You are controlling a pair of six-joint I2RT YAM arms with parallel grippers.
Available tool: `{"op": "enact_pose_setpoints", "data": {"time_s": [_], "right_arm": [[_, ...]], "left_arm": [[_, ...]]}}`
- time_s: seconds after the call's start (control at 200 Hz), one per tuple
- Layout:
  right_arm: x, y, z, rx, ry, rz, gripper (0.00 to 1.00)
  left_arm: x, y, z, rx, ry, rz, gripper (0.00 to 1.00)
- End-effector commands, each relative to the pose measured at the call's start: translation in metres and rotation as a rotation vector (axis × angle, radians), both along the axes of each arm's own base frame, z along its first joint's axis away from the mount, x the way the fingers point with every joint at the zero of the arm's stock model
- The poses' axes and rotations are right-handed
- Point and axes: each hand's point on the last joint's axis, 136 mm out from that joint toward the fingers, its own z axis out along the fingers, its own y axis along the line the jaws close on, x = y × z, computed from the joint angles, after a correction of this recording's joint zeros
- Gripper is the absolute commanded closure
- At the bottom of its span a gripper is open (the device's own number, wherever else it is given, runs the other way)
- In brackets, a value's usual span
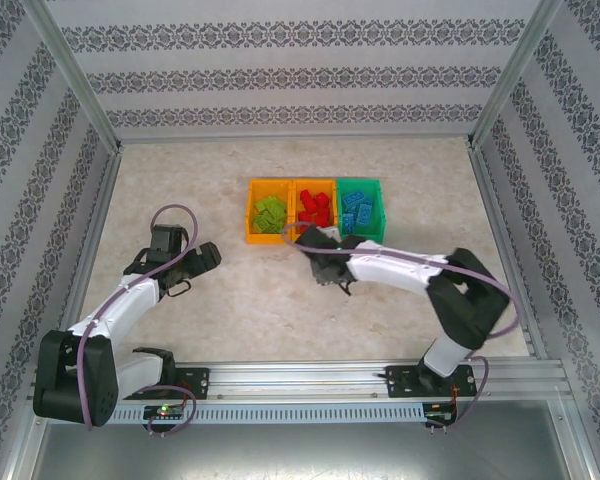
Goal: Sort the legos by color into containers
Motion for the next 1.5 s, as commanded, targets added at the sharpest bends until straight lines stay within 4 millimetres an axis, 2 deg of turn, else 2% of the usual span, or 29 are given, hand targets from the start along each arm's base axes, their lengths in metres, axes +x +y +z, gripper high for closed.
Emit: {"op": "enact_pose_setpoints", "data": {"time_s": [0.0,0.1,0.21,0.28,0.345,0.5,0.58,0.629,0.824,0.899,1.104,1.304,1.409,1.494], "right_arm": [[0.021,-0.009,0.035,0.091,-0.09,-0.005,0.77],[0.047,-0.023,0.057,0.123,-0.142,-0.038,0.76],[0.076,-0.046,0.067,0.116,-0.164,-0.107,0.76],[0.094,-0.063,0.068,0.121,-0.169,-0.161,0.76],[0.107,-0.07,0.069,0.141,-0.173,-0.178,0.76],[0.131,-0.072,0.063,0.13,-0.149,-0.153,0.75],[0.138,-0.076,0.059,0.099,-0.149,-0.147,0.68],[0.142,-0.081,0.057,0.095,-0.15,-0.163,0.67],[0.147,-0.09,0.058,0.12,-0.155,-0.188,0.63],[0.147,-0.09,0.06,0.116,-0.154,-0.181,0.45],[0.138,-0.1,0.077,0.092,-0.207,-0.177,0.19],[0.127,-0.132,0.125,0.013,-0.453,-0.193,0.04],[0.12,-0.162,0.149,-0.039,-0.628,-0.226,0.02],[0.115,-0.193,0.152,-0.045,-0.716,-0.288,0.02]], "left_arm": [[0.006,-0.007,0.008,-0.019,-0.05,-0.036,0.0],[0.007,-0.008,0.007,-0.021,-0.048,-0.037,0.0],[0.007,-0.008,0.007,-0.02,-0.047,-0.038,0.0],[0.006,-0.008,0.007,-0.016,-0.046,-0.038,0.0],[0.006,-0.007,0.007,-0.011,-0.047,-0.039,0.0],[0.005,-0.007,0.008,-0.008,-0.048,-0.039,0.0],[0.006,-0.006,0.009,-0.005,-0.051,-0.039,0.0],[0.006,-0.005,0.01,0.0,-0.052,-0.038,0.0],[0.006,-0.005,0.012,0.006,-0.067,-0.046,0.0],[0.007,-0.006,0.012,0.004,-0.07,-0.046,0.0],[0.008,-0.005,0.014,0.01,-0.072,-0.044,0.0],[0.008,0.003,0.019,0.038,-0.082,-0.008,0.0],[0.007,0.013,0.025,0.087,-0.116,0.026,0.0],[0.007,0.021,0.036,0.127,-0.166,0.048,0.01]]}}
